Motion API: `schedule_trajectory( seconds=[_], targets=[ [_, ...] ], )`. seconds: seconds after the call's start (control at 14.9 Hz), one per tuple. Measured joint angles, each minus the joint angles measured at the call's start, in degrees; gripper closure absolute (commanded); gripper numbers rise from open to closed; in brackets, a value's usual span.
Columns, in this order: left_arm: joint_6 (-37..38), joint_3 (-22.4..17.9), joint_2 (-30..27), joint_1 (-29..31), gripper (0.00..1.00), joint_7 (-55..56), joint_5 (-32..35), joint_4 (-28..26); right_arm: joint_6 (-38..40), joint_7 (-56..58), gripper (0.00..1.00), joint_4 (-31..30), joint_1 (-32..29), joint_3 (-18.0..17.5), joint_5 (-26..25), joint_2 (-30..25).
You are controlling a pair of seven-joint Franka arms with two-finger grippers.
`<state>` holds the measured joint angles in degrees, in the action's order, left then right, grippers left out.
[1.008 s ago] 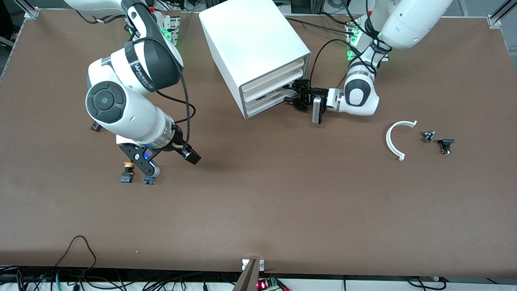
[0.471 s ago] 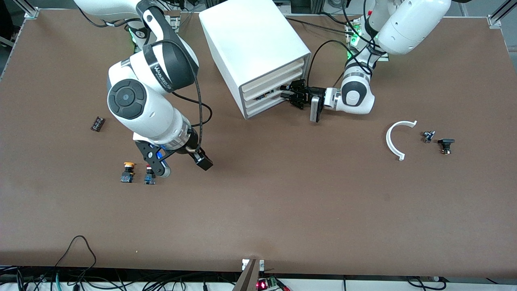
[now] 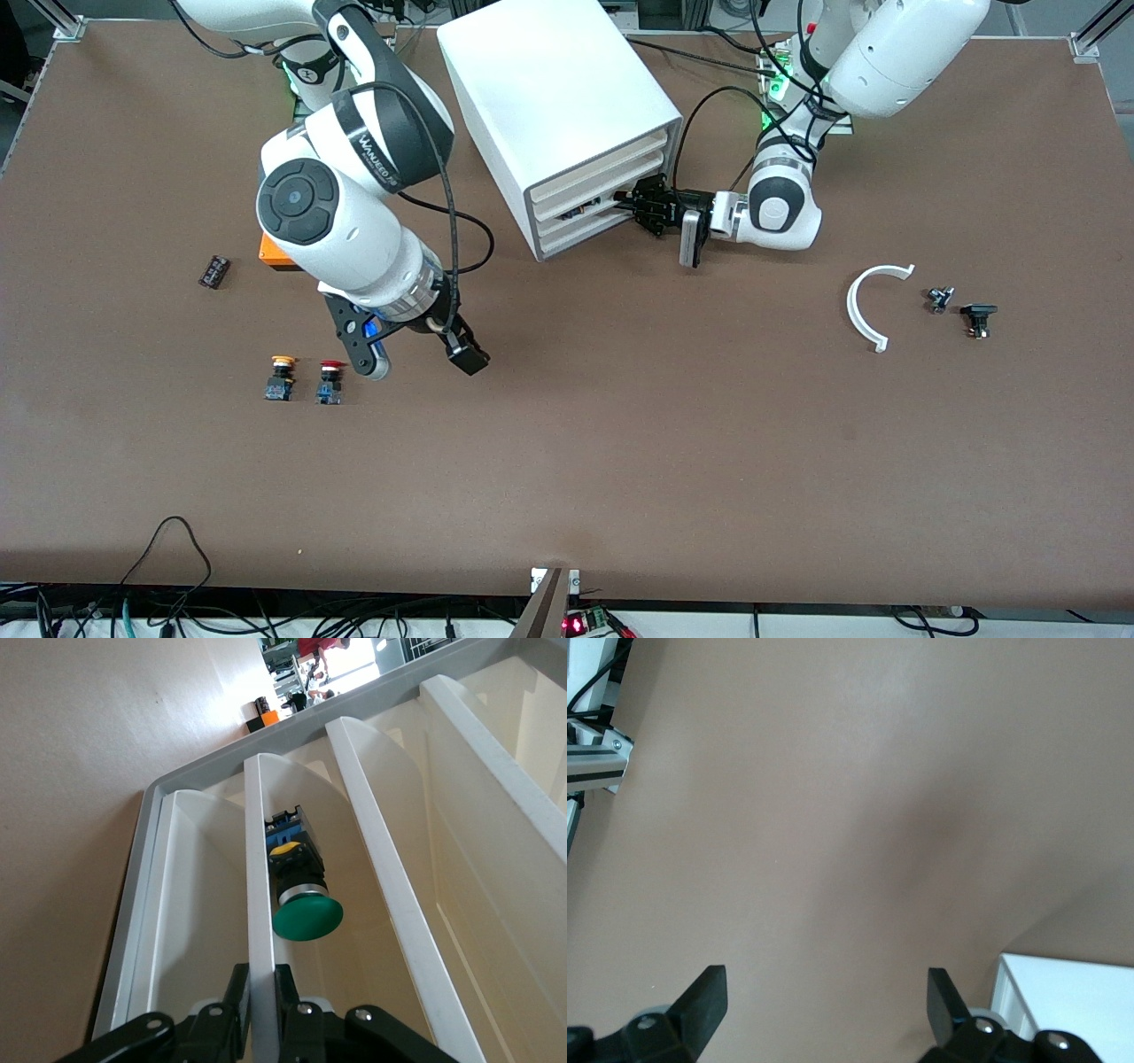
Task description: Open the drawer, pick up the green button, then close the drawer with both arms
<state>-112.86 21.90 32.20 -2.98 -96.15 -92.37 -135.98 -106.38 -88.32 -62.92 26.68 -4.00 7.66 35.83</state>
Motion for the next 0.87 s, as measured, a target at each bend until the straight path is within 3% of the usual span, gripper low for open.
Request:
schedule_trajectory(
  seconds=[0.47,0.87],
  targets=[
    [-0.92,0.00,-0.47,-0.01,0.99,0.83,0.77,0.28,-4.11,-8.65,0.00,0.11,4.80,-0.42,0.00,2.34],
    [-2.09,-4.21,-1.02,0.94,0.99,5.33,10.01,5.91,-6.92,-13.92,0.00,0.14,7.19,-0.42,-0.01,3.06]
  ],
)
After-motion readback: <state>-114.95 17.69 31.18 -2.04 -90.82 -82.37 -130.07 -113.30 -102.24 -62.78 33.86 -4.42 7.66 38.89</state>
